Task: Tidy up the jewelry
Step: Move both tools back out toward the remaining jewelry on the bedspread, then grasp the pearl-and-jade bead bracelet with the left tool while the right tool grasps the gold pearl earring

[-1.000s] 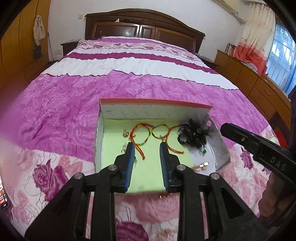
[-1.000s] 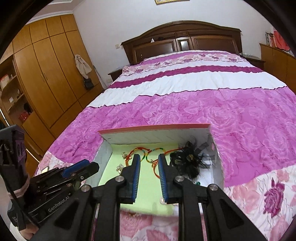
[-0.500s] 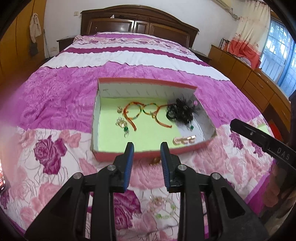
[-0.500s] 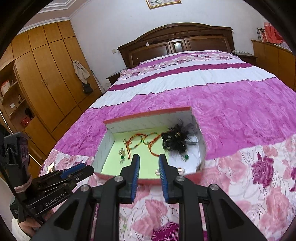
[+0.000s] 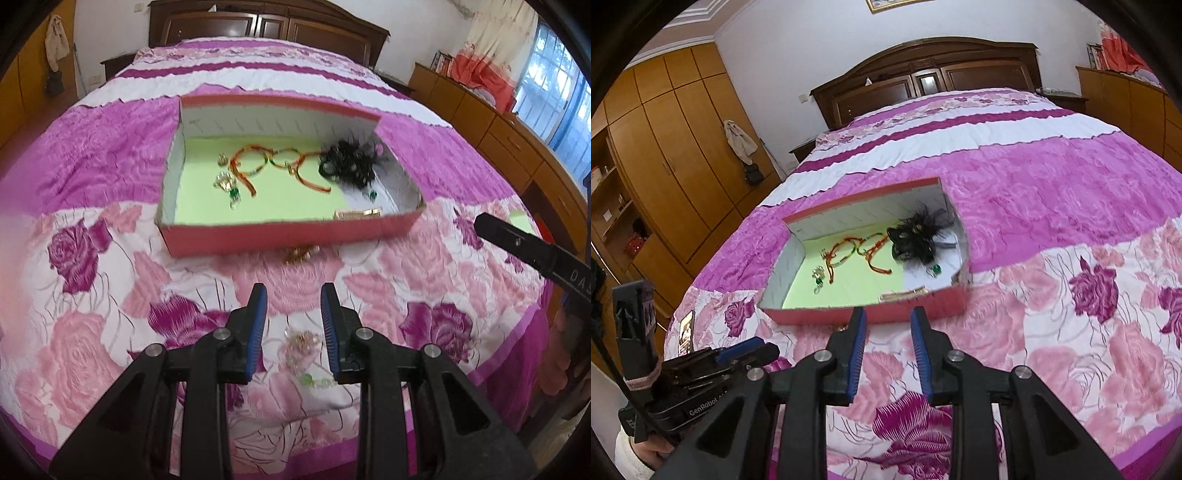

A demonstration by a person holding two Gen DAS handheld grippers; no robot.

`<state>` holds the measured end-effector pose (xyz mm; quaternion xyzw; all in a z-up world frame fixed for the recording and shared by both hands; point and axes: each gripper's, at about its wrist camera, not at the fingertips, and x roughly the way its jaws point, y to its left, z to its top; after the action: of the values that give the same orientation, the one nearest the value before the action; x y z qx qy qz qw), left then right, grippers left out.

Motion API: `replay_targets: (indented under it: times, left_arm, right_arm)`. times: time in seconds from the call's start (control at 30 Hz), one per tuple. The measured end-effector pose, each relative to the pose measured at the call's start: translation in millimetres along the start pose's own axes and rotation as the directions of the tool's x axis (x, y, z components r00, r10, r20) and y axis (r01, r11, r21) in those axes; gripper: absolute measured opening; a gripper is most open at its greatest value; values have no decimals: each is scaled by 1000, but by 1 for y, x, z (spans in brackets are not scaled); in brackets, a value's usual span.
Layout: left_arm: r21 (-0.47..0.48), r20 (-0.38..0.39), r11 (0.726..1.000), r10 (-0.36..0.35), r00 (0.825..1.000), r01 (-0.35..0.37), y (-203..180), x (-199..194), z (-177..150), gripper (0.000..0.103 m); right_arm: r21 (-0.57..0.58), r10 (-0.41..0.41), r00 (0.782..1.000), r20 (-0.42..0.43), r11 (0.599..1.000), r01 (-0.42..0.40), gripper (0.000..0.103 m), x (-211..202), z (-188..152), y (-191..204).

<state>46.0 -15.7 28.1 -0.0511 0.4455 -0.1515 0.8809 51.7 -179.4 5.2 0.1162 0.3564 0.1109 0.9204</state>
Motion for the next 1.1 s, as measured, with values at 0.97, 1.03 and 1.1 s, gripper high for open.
replay_targets:
  times: [0.97,1.03,1.1]
  left_arm:
    - [101,-168,994,48,985,-32,-9,45,-35,22]
    - [110,-164,993,48,985,-30,-10,46,-36,19]
    - [114,-161,993,37,986,-19,-10,47,-36,10]
  right_arm:
    - [67,-9,998,-64,998,13,31,19,-22,-23]
    - [69,-10,998,-67,997,15,31,21,-23,-24]
    - [72,-11,997,-71,997,16,31,22,-24,-24]
